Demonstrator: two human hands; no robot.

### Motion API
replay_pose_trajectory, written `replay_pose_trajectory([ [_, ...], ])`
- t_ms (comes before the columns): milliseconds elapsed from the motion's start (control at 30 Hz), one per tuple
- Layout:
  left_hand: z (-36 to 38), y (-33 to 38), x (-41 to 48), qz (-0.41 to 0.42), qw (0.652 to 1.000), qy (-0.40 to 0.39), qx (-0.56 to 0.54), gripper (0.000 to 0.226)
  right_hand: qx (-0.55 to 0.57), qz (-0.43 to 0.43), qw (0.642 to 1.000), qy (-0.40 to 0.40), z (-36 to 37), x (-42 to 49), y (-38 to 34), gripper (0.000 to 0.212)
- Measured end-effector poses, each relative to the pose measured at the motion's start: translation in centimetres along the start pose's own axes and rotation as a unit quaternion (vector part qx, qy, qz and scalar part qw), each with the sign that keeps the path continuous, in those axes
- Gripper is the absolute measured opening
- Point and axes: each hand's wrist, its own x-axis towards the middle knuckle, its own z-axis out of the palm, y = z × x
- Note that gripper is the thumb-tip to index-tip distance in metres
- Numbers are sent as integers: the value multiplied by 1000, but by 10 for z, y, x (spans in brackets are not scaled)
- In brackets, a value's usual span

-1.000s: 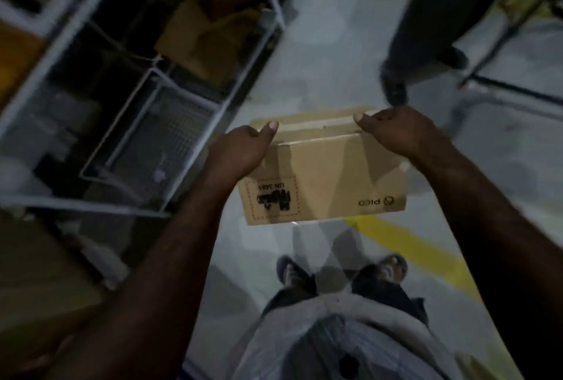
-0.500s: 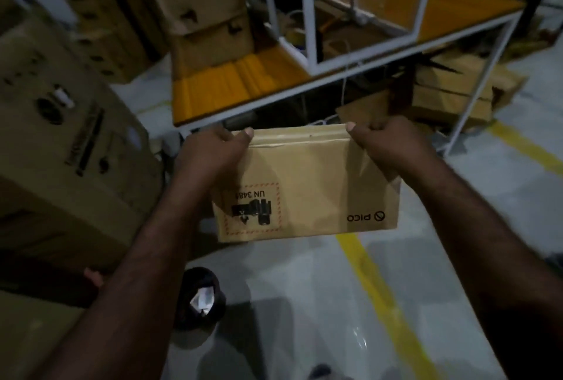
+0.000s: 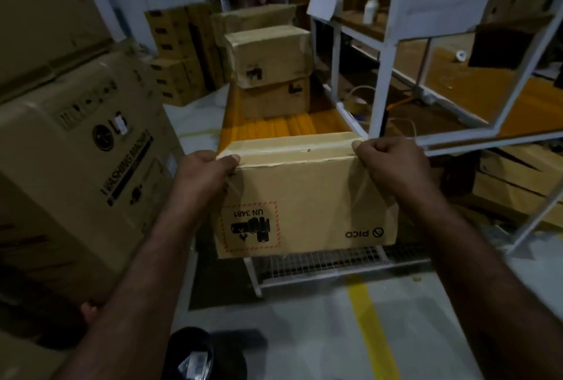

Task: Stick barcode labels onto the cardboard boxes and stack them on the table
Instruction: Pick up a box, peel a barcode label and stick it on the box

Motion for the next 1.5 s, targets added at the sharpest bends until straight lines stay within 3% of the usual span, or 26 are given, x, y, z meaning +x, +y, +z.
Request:
replay_pose_trajectory([
  [167,26,20,58,23,999,35,-34,38,34,-8,999,-21,18,82,1,29],
  [300,50,28,105,46,996,76,-31,61,33,-26,999,-27,38,144,5,32],
  [467,74,30,172,48,995,89,-21,62,0,-39,999,-25,73,210,13,35],
  [700,93,6,274,41,999,25,14,51,-54,-26,997,-44,134,279,20,31],
  [867,92,-14,342,-6,997,-40,59,42,-137,35,985,-102,163,324,25,54],
  [933,91,-14,370,-29,995,-45,87,51,-149,72,979,-117,166,342,24,62],
  [1000,96,-9,393,-48,990,-65,113,57,-160,89,977,-111,169,360,25,61],
  [1067,107,-4,410,-37,990,-69,118,50,-166,91,976,-111,173,375,25,59],
  [1267,137,6,440,-54,994,-14,92,29,-120,86,978,-149,187,421,26,47],
  [1367,139,16,445,-53,997,22,49,42,-88,65,988,-106,186,435,28,31],
  [1500,126,30,442,-1,992,99,-76,27,25,41,999,-18,169,441,11,21],
])
